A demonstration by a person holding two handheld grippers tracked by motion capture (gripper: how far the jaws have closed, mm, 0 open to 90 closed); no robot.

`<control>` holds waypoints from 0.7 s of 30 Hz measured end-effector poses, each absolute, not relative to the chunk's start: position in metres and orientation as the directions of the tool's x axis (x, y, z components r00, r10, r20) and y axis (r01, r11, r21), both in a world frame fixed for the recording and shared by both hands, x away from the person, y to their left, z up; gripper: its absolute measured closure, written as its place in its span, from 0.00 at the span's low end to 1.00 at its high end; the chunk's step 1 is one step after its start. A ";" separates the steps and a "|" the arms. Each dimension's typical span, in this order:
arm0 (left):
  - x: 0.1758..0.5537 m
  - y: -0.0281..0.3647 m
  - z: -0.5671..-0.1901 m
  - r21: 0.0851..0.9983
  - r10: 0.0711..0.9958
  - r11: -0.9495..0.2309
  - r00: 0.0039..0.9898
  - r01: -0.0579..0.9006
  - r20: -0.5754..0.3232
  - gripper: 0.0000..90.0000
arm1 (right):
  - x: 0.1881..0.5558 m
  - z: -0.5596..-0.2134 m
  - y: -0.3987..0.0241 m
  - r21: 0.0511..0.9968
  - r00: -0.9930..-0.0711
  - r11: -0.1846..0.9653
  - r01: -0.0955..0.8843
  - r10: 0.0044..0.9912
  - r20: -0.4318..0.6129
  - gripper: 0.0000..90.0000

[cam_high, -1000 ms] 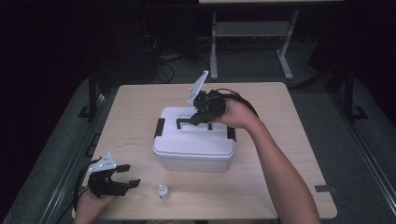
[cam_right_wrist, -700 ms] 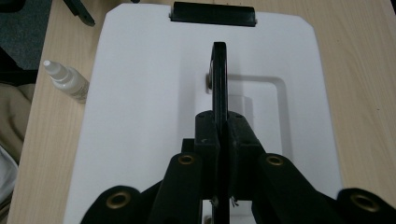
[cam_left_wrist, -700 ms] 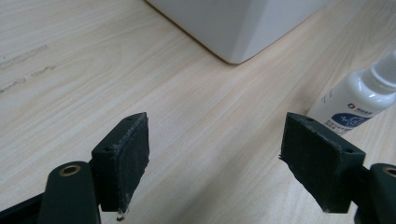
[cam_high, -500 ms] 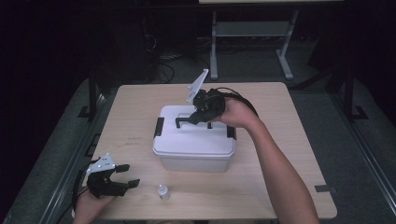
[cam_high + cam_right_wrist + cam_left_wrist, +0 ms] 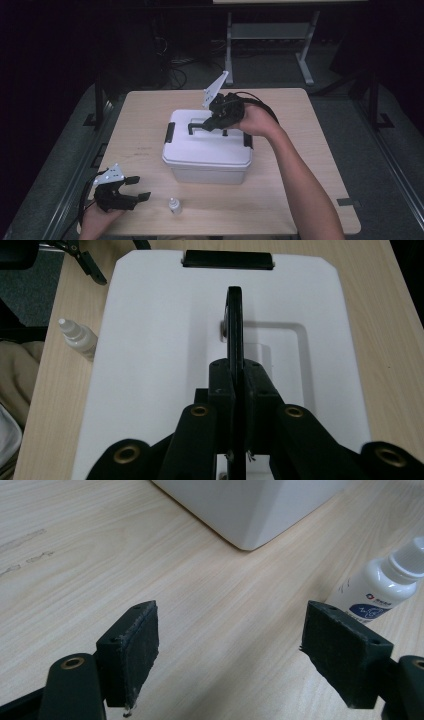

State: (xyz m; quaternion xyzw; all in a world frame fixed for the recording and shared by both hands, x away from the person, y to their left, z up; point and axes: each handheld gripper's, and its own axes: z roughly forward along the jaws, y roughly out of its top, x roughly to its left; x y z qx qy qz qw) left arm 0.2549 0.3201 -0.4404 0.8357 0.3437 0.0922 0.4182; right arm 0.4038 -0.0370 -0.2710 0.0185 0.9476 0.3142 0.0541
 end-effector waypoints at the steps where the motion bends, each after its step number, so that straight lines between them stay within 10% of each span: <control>1: 0.255 0.320 -0.441 0.763 0.652 -0.413 0.746 0.498 -0.134 0.25 | 0.403 -0.269 -0.038 0.603 -0.993 0.798 0.001 0.071 -0.093 0.93; 21: 0.254 0.322 -0.439 0.767 0.655 -0.405 0.743 0.498 -0.137 0.25 | 0.387 -0.253 -0.071 0.610 -0.986 0.792 0.008 0.110 -0.129 0.93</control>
